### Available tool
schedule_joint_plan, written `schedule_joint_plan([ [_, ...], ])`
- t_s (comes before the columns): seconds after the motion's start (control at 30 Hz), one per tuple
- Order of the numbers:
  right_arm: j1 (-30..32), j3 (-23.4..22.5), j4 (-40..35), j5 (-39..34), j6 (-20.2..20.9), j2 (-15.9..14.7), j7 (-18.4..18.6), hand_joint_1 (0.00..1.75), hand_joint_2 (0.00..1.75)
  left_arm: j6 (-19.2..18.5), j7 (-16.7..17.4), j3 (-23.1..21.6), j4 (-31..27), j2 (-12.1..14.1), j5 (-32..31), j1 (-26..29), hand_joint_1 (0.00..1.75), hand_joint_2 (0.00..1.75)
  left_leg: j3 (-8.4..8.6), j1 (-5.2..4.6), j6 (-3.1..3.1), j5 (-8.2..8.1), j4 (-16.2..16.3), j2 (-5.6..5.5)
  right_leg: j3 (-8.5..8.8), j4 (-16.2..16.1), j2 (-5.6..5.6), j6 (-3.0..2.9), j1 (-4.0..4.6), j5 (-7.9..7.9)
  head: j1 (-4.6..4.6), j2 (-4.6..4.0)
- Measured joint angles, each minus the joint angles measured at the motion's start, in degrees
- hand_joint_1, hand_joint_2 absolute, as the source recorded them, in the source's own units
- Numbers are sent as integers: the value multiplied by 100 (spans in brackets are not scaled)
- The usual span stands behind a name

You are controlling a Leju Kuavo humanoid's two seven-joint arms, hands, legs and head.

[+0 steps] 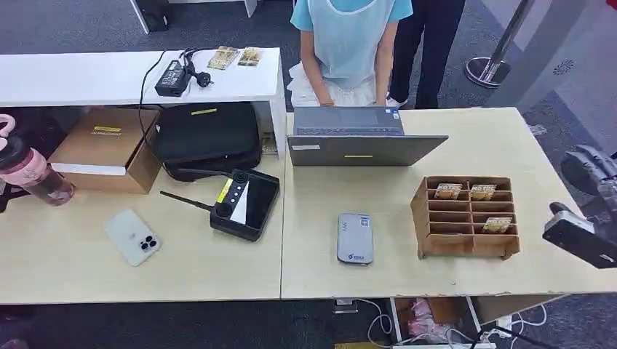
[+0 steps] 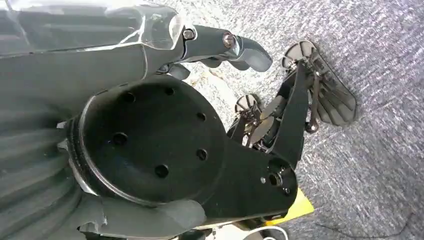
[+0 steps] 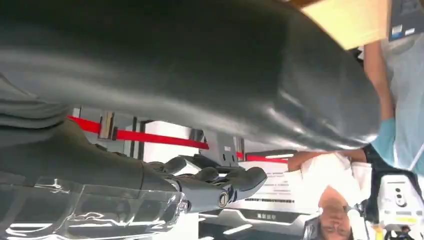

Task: Pass the card to the sensor for recognition and then transmit it.

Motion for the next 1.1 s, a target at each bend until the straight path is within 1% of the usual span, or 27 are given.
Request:
schedule_joint_plan([
  [0.1, -233, 55, 142, 11, -114, 146, 35, 0, 0, 50, 13, 26, 0, -24, 52, -11, 0, 175, 0, -1, 0, 1, 0, 3, 1, 1, 1, 0, -1, 1, 0, 0],
  [0.2, -523, 129, 332, -39, -121, 262, 22, 0, 0, 92, 13, 70, 0, -42, 92, -22, 0, 175, 1, -1, 0, 1, 0, 4, 1, 2, 2, -1, -1, 2, 0, 0],
  [0.23, -631, 160, 407, -70, -116, 288, 2, 0, 175, 98, 11, 75, 0, -51, 107, -23, 0, 175, 1, -1, 0, 1, 0, 4, 1, 2, 2, -1, -1, 2, 0, 0],
  [0.37, -982, 314, 653, -249, -79, 321, -83, 0, 175, 116, -39, 122, 0, -64, 124, -29, 0, 175, 1, -1, 0, 1, 1, -1, 1, 2, -1, 0, -1, 2, 0, 0],
  [0.53, -1052, 367, 712, -453, -88, 297, -107, 0, 175, 116, -46, 151, 0, -66, 122, -28, 0, 175, 0, -1, 0, 1, 1, -3, 0, 1, -3, 0, -1, 1, -2, 0],
  [0.6, -1032, 367, 708, -536, -77, 253, -107, 0, 175, 133, -46, 155, 0, -66, 122, -28, 0, 175, 0, -1, 0, 0, 1, -3, -1, 1, -2, 0, -1, 1, 0, 0],
  [0.87, -1095, 361, 710, -780, 187, -4, -133, 0, 175, 164, -57, 158, 0, -68, 159, -28, 0, 175, 2, -2, 0, 1, 1, -1, 0, 1, 0, 0, -2, 1, 0, 0],
  [1.1, -1113, 361, 715, -852, 199, -147, -157, 0, 175, 164, -66, 158, 0, -68, 159, -28, 0, 175, 1, -2, 0, 1, 1, -1, 0, 1, 0, 0, -2, 1, 0, 0],
])
